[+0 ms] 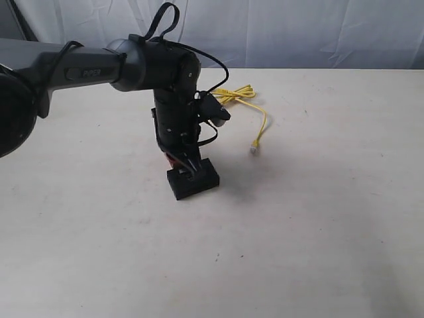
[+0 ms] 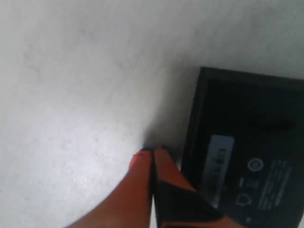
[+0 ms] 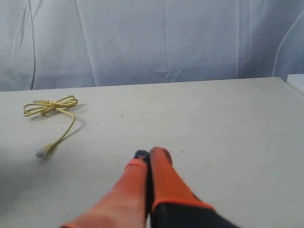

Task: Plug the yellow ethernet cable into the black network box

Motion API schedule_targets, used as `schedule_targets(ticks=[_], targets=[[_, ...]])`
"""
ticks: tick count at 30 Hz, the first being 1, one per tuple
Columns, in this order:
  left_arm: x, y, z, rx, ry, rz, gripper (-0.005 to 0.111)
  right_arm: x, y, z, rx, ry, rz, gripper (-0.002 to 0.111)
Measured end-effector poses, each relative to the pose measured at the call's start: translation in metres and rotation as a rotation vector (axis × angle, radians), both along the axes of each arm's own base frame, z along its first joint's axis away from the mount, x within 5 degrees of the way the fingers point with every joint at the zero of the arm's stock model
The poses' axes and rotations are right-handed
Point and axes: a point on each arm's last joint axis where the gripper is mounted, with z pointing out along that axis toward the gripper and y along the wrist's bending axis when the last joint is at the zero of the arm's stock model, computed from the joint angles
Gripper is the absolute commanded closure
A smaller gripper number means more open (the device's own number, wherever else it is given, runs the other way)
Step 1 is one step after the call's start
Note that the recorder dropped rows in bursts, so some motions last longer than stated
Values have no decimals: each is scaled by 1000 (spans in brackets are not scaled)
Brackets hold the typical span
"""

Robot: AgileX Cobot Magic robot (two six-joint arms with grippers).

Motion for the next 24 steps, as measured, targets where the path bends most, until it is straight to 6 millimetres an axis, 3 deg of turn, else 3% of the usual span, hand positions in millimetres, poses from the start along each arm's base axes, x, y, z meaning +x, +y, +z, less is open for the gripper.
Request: schedule_targets(ticks=[18,24], targets=[[-6,3,0,32,60,35,107,0,2,1,93,-5,6,108],[-3,7,0,32,62,64,107,1,2,14,352,-145,-11,108]])
